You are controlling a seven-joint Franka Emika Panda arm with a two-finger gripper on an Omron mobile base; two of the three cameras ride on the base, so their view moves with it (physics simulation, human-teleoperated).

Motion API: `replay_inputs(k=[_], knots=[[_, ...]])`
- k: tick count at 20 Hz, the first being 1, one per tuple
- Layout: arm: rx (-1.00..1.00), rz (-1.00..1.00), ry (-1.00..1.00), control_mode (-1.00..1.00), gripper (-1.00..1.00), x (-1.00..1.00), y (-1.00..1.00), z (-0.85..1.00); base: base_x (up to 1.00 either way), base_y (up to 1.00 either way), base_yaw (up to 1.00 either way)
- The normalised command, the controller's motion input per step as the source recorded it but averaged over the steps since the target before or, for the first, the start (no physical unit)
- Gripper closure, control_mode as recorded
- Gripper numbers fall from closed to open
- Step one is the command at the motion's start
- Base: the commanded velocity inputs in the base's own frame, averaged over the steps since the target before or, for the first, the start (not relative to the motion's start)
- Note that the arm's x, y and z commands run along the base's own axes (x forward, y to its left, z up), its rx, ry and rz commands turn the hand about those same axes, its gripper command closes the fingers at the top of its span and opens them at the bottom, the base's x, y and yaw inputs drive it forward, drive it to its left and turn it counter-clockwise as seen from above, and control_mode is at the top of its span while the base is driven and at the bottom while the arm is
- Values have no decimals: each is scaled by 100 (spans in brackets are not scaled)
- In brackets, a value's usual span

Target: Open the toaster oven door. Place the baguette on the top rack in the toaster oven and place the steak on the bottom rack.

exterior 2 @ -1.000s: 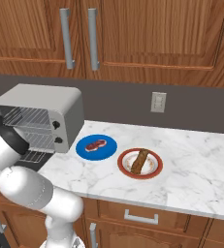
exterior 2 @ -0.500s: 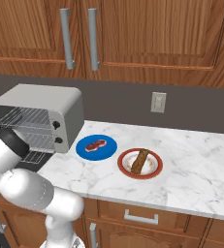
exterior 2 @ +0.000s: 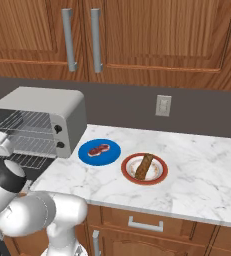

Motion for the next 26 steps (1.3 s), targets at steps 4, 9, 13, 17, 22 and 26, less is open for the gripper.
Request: replay_inputs(k=[4, 9, 13, 17, 22, 26], knots=[[0, 0, 1, -100, -100, -6, -37, 47, 0, 0, 0], [0, 5, 0, -100, -100, -17, -50, 29, 0, 0, 0], [0, 9, -6, -100, -100, -21, -44, 25, 0, 0, 0], [-3, 8, -11, -100, -100, -12, -41, 19, 0, 0, 0], [-3, 11, -6, -100, -100, -1, -36, 15, 0, 0, 0], [-2, 2, -14, -100, -100, -1, -28, 10, 0, 0, 0]])
